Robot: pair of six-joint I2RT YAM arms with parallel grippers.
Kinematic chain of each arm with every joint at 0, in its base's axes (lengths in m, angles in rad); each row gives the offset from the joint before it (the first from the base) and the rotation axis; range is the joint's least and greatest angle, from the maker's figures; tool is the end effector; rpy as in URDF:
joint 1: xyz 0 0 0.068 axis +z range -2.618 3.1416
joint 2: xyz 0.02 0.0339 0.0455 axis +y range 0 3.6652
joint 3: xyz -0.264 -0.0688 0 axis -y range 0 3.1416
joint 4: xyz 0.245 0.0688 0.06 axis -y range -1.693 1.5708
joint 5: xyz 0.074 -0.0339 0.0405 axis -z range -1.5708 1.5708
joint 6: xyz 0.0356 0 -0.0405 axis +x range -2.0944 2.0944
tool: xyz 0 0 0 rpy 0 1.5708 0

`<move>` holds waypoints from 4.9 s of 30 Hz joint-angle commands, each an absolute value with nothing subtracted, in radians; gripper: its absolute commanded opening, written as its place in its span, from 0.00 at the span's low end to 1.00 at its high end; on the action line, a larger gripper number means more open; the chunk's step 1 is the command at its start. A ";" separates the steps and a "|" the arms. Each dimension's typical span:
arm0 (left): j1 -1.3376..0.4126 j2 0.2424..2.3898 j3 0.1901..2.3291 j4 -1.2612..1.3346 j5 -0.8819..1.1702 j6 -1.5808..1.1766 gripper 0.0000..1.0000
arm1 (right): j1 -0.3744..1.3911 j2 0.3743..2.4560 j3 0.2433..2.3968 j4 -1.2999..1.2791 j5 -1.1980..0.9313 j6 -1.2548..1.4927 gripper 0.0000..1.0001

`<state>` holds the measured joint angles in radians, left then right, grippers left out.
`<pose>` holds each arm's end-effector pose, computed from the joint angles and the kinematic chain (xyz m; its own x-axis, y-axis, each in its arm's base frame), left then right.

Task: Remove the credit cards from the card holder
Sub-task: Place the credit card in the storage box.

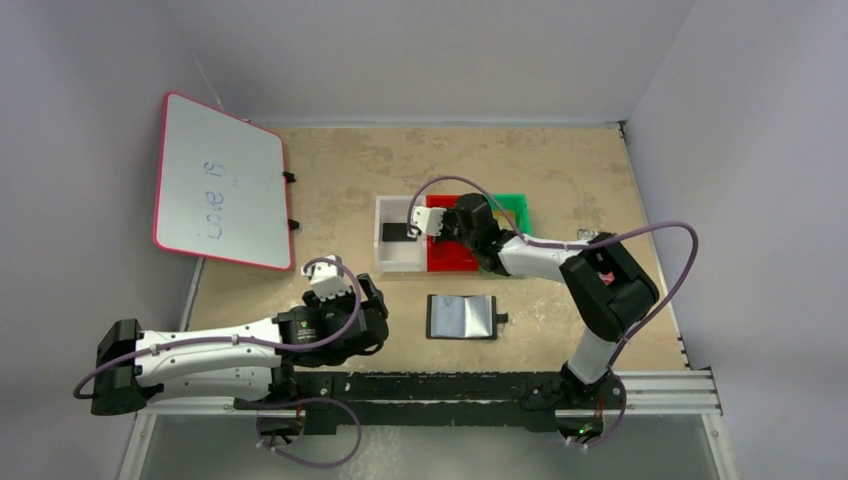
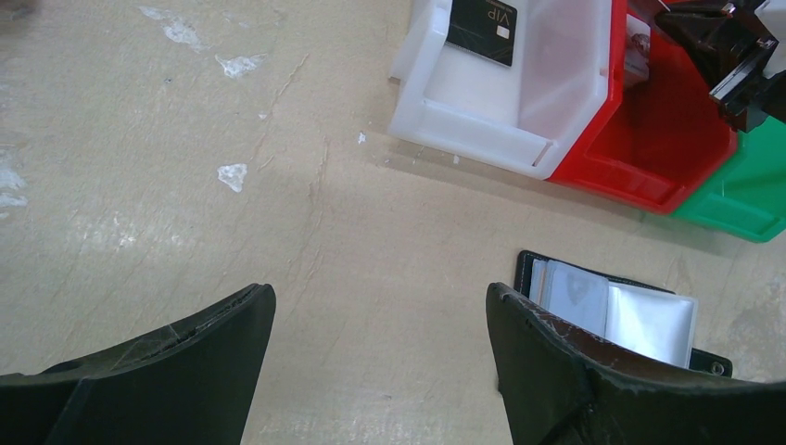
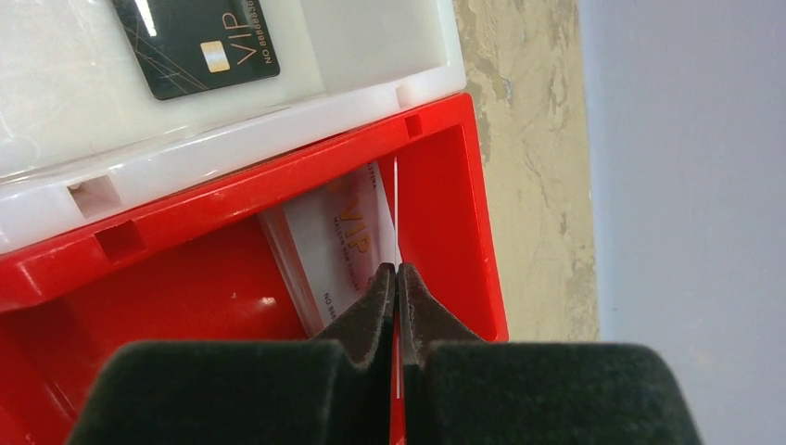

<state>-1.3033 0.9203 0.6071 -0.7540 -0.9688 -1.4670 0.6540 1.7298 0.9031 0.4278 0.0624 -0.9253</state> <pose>0.0698 -0.1438 0.2227 -0.4626 -0.4429 -0.7680 -0.1846 0.8954 -0.4052 0.2972 0.2250 0.1920 0.2631 -0.8028 -0.5350 -0.5841 0.3088 -0.7507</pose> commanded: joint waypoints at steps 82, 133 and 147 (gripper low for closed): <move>-1.301 0.947 0.597 -0.710 -0.951 -1.491 0.84 | 0.634 1.664 0.898 0.371 -0.095 -0.363 0.11; -1.301 0.913 0.586 -0.739 -0.957 -1.505 0.84 | 0.626 1.850 1.075 0.232 0.088 -0.397 0.07; -1.301 0.922 0.590 -0.728 -0.952 -1.498 0.84 | 0.620 1.821 1.072 0.214 0.068 -0.417 0.10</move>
